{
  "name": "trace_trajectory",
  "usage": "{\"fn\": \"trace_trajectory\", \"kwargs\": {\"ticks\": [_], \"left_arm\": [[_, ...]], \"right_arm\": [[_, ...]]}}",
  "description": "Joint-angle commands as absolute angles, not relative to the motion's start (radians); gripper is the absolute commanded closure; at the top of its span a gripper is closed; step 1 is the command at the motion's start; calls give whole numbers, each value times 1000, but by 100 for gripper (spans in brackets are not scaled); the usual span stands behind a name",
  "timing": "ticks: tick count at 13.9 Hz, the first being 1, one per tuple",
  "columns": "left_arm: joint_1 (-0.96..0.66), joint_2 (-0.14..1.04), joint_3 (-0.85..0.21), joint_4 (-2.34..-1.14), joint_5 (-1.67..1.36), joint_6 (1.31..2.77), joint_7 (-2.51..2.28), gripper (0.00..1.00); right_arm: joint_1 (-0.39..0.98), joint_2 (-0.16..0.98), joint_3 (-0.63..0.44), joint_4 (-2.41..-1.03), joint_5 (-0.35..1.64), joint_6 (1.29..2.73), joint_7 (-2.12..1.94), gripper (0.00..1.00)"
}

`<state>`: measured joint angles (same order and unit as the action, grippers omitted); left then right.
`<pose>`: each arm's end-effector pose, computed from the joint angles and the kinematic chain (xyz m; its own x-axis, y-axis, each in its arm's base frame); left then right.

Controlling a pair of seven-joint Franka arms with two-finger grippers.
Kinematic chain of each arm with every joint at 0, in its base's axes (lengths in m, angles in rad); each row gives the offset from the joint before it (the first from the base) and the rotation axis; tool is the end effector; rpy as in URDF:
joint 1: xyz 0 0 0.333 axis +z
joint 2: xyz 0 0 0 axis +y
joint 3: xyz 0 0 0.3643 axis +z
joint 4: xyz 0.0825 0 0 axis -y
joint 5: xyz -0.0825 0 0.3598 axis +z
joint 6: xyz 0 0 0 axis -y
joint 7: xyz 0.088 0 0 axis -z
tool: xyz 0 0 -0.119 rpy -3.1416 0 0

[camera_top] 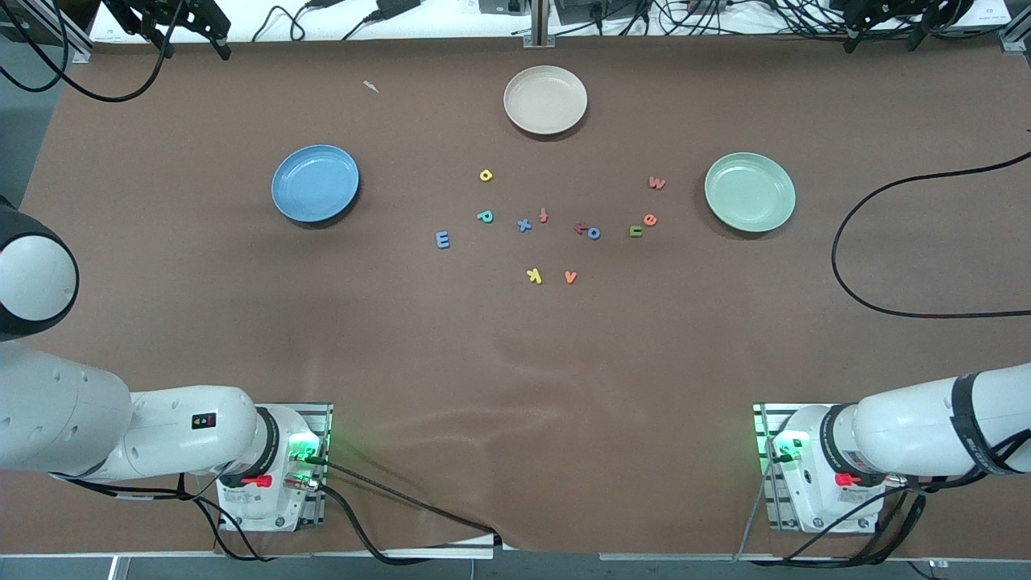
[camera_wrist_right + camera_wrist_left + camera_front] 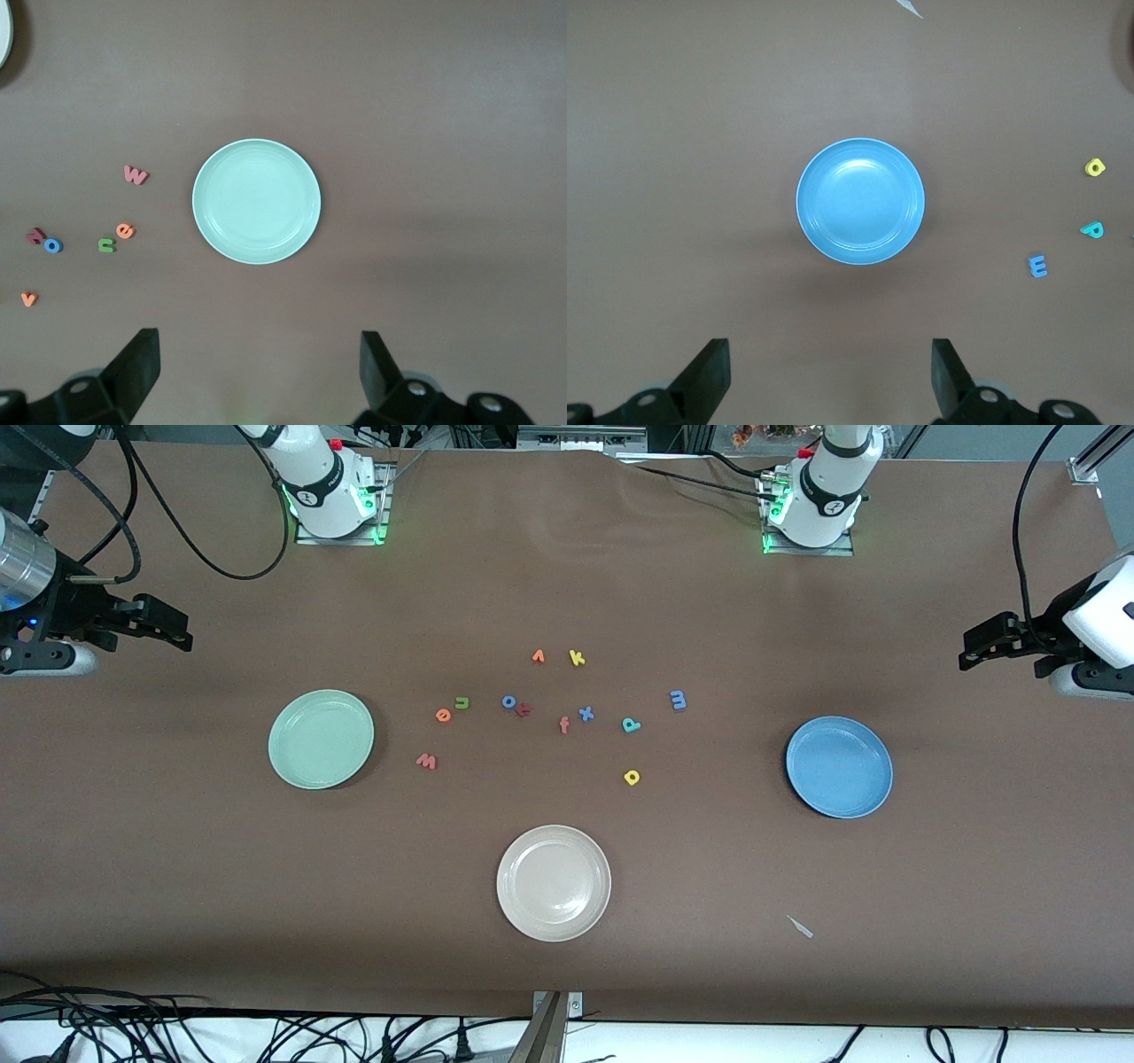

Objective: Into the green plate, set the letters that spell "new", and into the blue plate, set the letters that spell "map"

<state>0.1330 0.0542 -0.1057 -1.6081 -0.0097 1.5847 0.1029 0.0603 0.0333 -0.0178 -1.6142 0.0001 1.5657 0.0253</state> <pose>0.5462 0.0155 0.6163 0.9943 -0.0757 -0.0752 -0.0742 -0.9970 0.0232 0.5371 0.0230 0.6232 0.9965 0.0170 -0.0817 0.0173 -0.9998 0.0026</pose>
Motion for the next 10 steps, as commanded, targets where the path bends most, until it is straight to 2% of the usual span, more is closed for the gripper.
{"fn": "trace_trajectory", "kwargs": {"ticks": [1,10], "left_arm": [[146,44,-115,-1614,9,1592,120,0],[144,44,-115,-1614,9,1591,120,0]], "right_arm": [[66,38,-12,-1603,-11,1545,37,0],[69,37,-9,-1601,-12,1540,35,0]]}}
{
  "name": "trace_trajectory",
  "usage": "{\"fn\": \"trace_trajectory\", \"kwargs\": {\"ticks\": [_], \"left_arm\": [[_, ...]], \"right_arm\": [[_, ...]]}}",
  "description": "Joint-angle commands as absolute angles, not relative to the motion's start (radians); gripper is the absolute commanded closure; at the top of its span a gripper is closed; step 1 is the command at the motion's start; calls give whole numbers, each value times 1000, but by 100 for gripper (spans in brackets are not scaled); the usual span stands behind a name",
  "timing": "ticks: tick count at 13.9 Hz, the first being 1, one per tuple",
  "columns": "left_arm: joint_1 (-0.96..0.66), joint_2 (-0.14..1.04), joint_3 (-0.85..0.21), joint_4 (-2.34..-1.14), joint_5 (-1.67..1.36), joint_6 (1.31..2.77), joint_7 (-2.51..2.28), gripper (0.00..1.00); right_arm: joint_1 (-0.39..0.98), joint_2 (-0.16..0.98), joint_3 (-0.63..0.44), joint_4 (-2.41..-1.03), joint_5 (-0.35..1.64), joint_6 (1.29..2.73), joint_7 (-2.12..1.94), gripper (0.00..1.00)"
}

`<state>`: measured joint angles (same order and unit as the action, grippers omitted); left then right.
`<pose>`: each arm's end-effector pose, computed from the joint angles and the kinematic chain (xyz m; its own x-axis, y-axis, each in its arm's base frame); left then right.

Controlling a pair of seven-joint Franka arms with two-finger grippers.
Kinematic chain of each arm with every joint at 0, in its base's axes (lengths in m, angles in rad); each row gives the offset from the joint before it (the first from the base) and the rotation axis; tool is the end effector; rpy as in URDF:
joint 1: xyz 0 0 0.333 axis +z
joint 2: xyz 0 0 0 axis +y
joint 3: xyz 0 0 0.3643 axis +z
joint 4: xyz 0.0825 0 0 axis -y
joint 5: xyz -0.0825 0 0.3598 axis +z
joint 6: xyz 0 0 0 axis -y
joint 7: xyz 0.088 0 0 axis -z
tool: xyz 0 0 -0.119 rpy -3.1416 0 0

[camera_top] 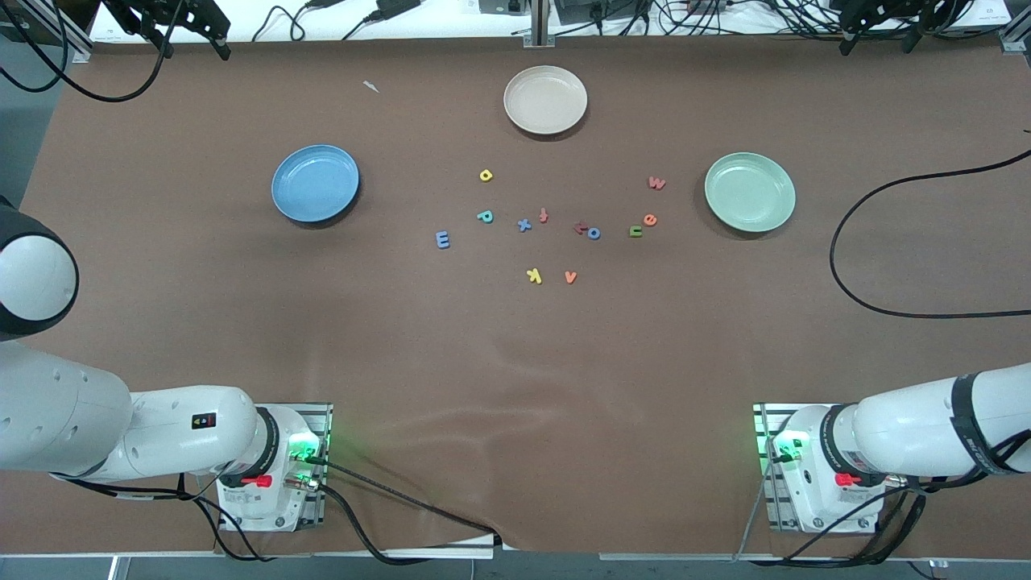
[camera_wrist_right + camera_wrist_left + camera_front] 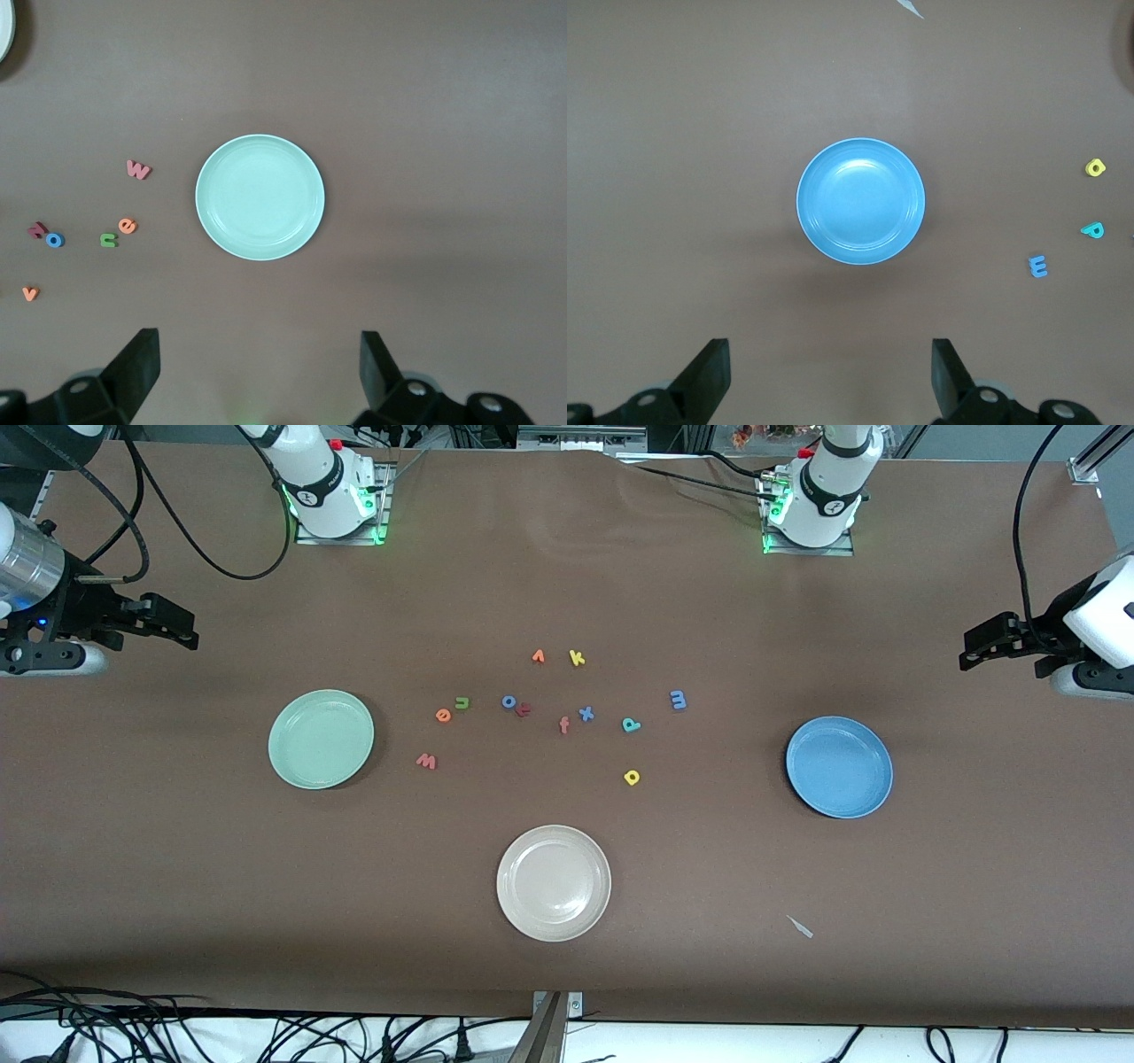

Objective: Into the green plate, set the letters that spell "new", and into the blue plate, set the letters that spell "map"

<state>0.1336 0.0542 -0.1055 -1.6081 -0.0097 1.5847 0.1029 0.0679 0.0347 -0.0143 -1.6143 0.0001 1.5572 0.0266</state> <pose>0.5461 0.0159 0.6163 0.9943 -0.0750 -0.0752 -0.0734 -0.9970 0.0232 0.5362 0.0289 0.6218 0.9954 0.0267 -0.0916 0.0271 -0.9996 0.0028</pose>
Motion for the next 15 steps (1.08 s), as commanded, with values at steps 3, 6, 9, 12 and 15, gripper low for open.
{"fn": "trace_trajectory", "kwargs": {"ticks": [3,6,9,12,15], "left_arm": [[133,49,-118,-1617,9,1589,120,0],[137,48,-117,-1615,9,1585,120,0],[135,48,-118,-1617,9,1585,120,0],[135,48,-118,-1617,9,1582,120,0],[135,49,-118,-1618,9,1582,120,0]], "right_arm": [[69,29,-3,-1603,-11,1529,37,0],[69,29,-3,-1603,-11,1529,37,0],[69,31,-3,-1603,-11,1531,37,0],[71,34,-2,-1603,-12,1537,38,0],[71,35,-2,-1603,-12,1542,38,0]]}}
